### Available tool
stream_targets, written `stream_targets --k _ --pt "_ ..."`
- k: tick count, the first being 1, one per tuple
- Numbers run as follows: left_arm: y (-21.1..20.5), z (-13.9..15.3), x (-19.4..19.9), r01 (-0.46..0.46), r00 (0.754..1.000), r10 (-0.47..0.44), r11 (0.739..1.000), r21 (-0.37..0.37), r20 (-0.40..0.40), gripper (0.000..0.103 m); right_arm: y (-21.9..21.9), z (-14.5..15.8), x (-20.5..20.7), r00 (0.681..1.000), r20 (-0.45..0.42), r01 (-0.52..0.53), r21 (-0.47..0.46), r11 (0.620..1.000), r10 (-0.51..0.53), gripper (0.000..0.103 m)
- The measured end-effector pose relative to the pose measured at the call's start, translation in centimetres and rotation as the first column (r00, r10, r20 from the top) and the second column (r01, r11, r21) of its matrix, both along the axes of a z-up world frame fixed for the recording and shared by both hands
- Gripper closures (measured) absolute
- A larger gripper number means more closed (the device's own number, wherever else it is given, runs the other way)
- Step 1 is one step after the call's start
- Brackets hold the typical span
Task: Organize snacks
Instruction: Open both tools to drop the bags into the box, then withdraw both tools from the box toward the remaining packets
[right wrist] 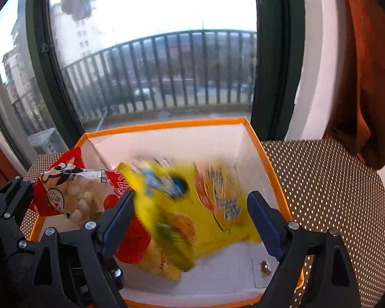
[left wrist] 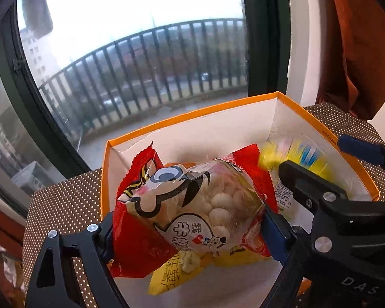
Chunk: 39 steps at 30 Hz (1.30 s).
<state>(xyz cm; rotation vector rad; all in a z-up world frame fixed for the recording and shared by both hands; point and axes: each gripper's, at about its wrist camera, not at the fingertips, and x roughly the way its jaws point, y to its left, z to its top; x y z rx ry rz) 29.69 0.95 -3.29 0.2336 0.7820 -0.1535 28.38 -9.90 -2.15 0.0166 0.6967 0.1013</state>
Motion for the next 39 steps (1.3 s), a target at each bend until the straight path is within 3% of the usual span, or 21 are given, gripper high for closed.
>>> stream_targets --k 8,13,21,26,36,39 --pt "-0.5 -0.2 -0.1 0.071 0.997 -0.071 0.997 -0.035 -0.009 0.012 0.5 0.0 0.5 0.992 0.050 -0.114 -0.030 0.993 0.115 0.004" --pt "-0.6 0.2 -0.5 0.080 0.997 -0.079 0.996 -0.030 0.014 0.012 -0.5 -0.5 2.2 0.989 0.006 -0.148 0.018 0.989 0.148 0.003" --pt "-1.7 0.8 -2.2 0.164 0.984 -0.164 0.986 0.010 0.074 0.012 -0.3 -1.5 4.4 0.989 -0.060 -0.137 -0.027 0.990 0.136 0.004" --pt "-1.5 0.5 -1.6 0.151 0.987 -0.151 0.989 0.009 0.062 0.011 -0.6 -1.5 4.1 0.993 -0.046 -0.111 -0.045 0.993 0.108 0.004" --pt "-1.0 0.9 -1.2 0.085 0.995 -0.083 0.996 -0.035 0.062 0.011 -2.2 -0.3 1.7 0.998 -0.010 -0.058 0.026 0.998 0.059 0.003" --pt "-0.7 1.4 -1.7 0.049 0.995 -0.045 0.998 -0.039 0.094 0.011 -2.7 0.2 0.6 0.999 -0.005 -0.038 0.045 0.998 0.038 0.003"
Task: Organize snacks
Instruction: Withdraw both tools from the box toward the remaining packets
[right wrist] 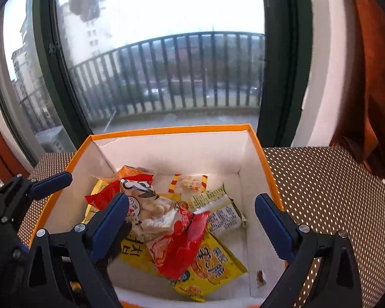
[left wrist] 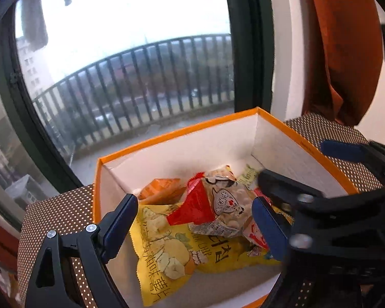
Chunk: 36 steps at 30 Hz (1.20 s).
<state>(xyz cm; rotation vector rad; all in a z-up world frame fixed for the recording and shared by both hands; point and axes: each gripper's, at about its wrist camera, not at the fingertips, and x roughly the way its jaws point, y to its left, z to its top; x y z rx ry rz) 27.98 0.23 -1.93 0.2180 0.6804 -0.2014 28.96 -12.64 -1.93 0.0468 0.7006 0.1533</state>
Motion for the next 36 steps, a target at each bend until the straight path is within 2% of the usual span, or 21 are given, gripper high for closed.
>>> stream_targets --k 2,7,11,25,28,31,36 --pt "0.5 0.3 -0.7 -0.037 0.999 0.037 0.999 -0.027 0.011 0.011 0.0 0.4 -1.0 1.000 0.016 0.006 -0.008 1.000 -0.006 0.003" --pt "2.3 0.8 -2.6 -0.129 0.992 0.128 0.987 -0.098 -0.022 0.011 0.5 1.4 -4.1 0.998 0.060 0.017 -0.026 1.000 -0.015 0.003" --pt "3.5 1.7 -5.2 -0.205 0.978 0.208 0.971 -0.126 0.015 0.011 0.9 2.3 -6.4 0.995 0.096 0.028 -0.018 0.999 -0.026 0.003" --pt "3.6 4.1 -14.0 -0.247 0.958 0.267 0.954 -0.172 0.108 0.011 0.3 4.3 -15.2 0.972 0.224 0.062 0.055 0.997 -0.073 0.003" --pt "3.7 4.0 -15.9 -0.255 0.953 0.277 0.953 -0.166 0.127 0.011 0.7 4.4 -17.0 0.964 0.253 0.073 0.039 0.997 -0.080 0.003" --pt "4.2 3.3 -17.3 -0.262 0.951 0.288 0.945 -0.196 0.113 0.011 0.9 4.3 -18.7 0.959 0.273 0.072 0.031 0.997 -0.078 0.003" --pt "4.7 2.1 -20.6 -0.316 0.926 0.343 0.933 -0.171 0.160 0.011 1.7 3.1 -20.9 0.956 0.287 0.064 -0.007 0.998 -0.060 0.003"
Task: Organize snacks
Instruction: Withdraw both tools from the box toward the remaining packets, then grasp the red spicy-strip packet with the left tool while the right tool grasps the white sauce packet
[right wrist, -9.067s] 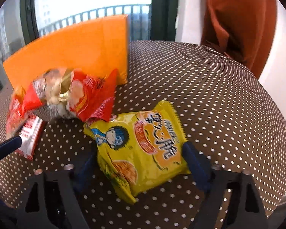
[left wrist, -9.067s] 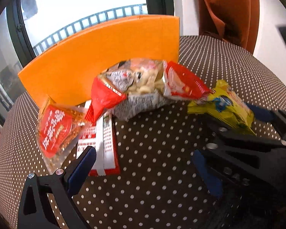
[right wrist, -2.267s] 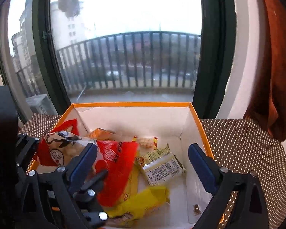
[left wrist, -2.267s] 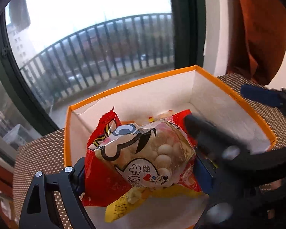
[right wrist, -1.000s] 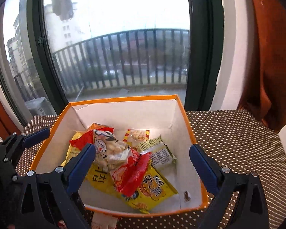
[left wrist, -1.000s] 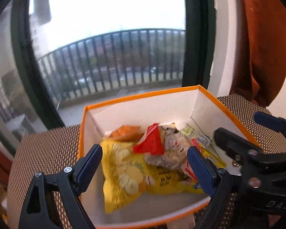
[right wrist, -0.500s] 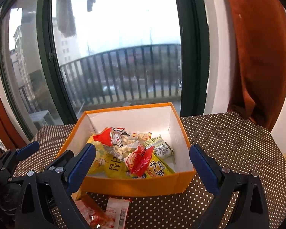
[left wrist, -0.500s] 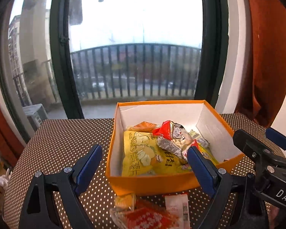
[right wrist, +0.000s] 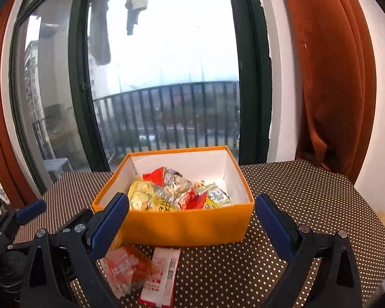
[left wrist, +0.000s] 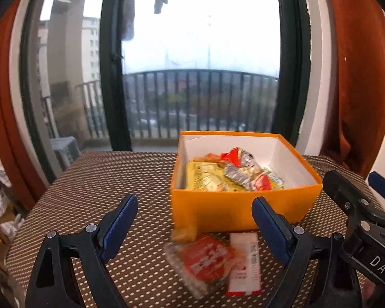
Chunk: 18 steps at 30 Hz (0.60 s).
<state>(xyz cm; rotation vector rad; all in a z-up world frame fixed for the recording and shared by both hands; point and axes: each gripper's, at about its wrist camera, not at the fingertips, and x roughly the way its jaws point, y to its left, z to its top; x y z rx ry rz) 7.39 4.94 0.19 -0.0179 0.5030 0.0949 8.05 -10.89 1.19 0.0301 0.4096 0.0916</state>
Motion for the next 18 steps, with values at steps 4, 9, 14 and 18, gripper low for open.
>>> stream_targets --k 4,9,14,18 --pt "0.7 -1.1 -1.6 0.012 1.000 -0.012 1.000 -0.014 -0.005 0.011 0.1 -1.4 -1.2 1.000 -0.030 -0.010 0.028 1.000 0.011 0.003" --pt "0.9 -2.8 -2.9 0.026 1.000 -0.026 1.000 0.010 -0.002 0.011 0.9 -3.2 -2.3 1.000 -0.024 -0.019 0.017 1.000 0.020 0.003" --pt "0.8 -5.1 -3.0 0.058 0.998 -0.057 0.997 0.055 -0.023 0.011 1.9 -5.5 -2.3 0.998 -0.060 -0.024 0.012 1.000 0.024 0.003" --pt "1.1 -7.3 -2.5 0.064 0.997 -0.061 0.996 0.058 -0.055 0.011 2.9 -7.8 -1.2 0.993 -0.116 -0.029 0.007 1.000 0.030 0.003"
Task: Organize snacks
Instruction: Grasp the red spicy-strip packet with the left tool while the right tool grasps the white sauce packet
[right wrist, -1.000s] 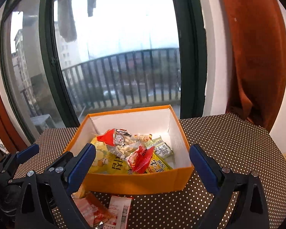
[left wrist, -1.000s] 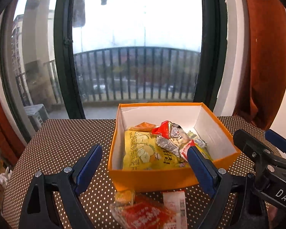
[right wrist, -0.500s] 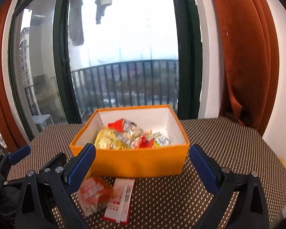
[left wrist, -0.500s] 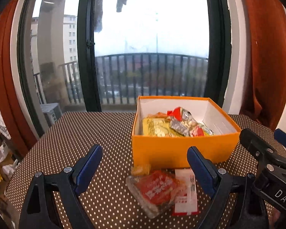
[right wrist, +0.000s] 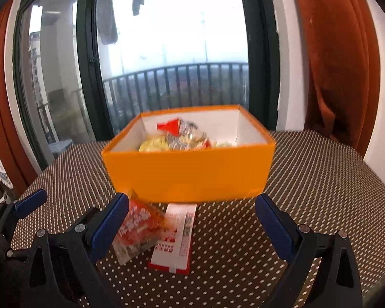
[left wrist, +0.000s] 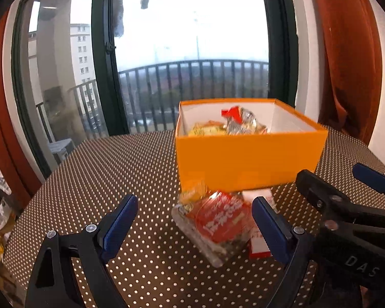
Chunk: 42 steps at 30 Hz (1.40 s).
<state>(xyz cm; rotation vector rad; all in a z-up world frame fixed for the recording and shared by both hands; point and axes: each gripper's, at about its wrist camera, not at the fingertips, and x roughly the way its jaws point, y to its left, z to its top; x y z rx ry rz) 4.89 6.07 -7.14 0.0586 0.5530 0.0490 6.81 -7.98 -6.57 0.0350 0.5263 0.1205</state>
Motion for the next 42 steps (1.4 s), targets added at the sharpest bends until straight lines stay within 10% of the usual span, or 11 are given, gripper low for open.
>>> stream_targets --k 16,23,36,42 --pt "-0.2 -5.6 5.0 0.094 0.984 -0.087 0.995 0.039 -0.153 0.011 1.4 -6.5 5.3 0.973 -0.232 0.003 0.009 1.000 -0.001 0.003" --pt "0.4 -6.6 7.0 0.127 0.959 -0.136 0.990 -0.053 -0.249 0.011 2.1 -7.0 6.0 0.974 -0.223 0.022 -0.027 0.999 -0.028 0.003" --pt "-2.7 -7.2 5.8 0.320 0.879 -0.371 0.925 -0.203 -0.301 0.056 1.9 -7.7 5.6 0.962 -0.275 -0.011 -0.046 0.999 -0.002 0.002" --pt "-3.5 -6.8 4.4 0.284 0.912 -0.309 0.950 -0.126 -0.271 0.053 0.8 -7.6 5.0 0.961 -0.276 -0.002 -0.024 1.000 -0.005 0.002"
